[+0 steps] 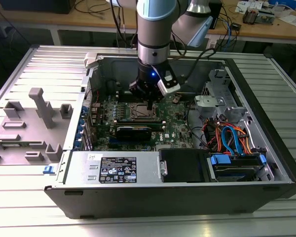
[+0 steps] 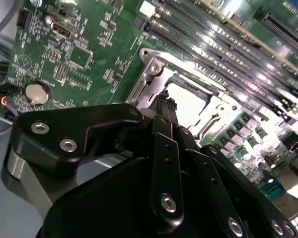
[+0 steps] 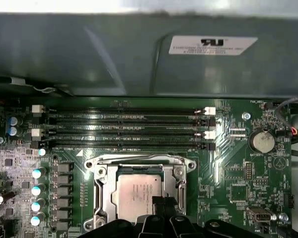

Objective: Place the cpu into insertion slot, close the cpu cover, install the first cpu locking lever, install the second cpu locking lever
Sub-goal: 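Install the second cpu locking lever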

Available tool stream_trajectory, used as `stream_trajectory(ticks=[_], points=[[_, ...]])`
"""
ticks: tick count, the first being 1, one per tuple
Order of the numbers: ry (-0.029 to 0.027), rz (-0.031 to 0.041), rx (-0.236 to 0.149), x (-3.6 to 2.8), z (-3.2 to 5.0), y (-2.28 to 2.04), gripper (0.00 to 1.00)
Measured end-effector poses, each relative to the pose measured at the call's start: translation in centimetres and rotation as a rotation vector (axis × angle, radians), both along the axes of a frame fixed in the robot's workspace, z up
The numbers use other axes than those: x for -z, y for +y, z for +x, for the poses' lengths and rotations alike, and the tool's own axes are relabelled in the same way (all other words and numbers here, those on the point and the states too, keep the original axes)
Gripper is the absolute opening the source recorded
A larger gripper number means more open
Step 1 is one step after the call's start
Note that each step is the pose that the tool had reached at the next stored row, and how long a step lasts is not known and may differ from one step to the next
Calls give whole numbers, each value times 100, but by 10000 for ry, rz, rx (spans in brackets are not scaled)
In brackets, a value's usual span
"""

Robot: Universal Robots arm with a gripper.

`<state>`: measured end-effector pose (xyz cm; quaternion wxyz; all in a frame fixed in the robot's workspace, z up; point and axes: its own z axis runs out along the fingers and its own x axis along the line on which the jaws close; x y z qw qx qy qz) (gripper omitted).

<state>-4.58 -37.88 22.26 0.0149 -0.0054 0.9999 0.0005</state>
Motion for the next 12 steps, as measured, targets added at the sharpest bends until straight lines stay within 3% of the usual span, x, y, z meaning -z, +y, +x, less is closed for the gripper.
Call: stream_trajectory(ticks=[5,12], points=[[0,0,0,-8,0,-48,11],[-1,1,0,-37,0,-54,11]])
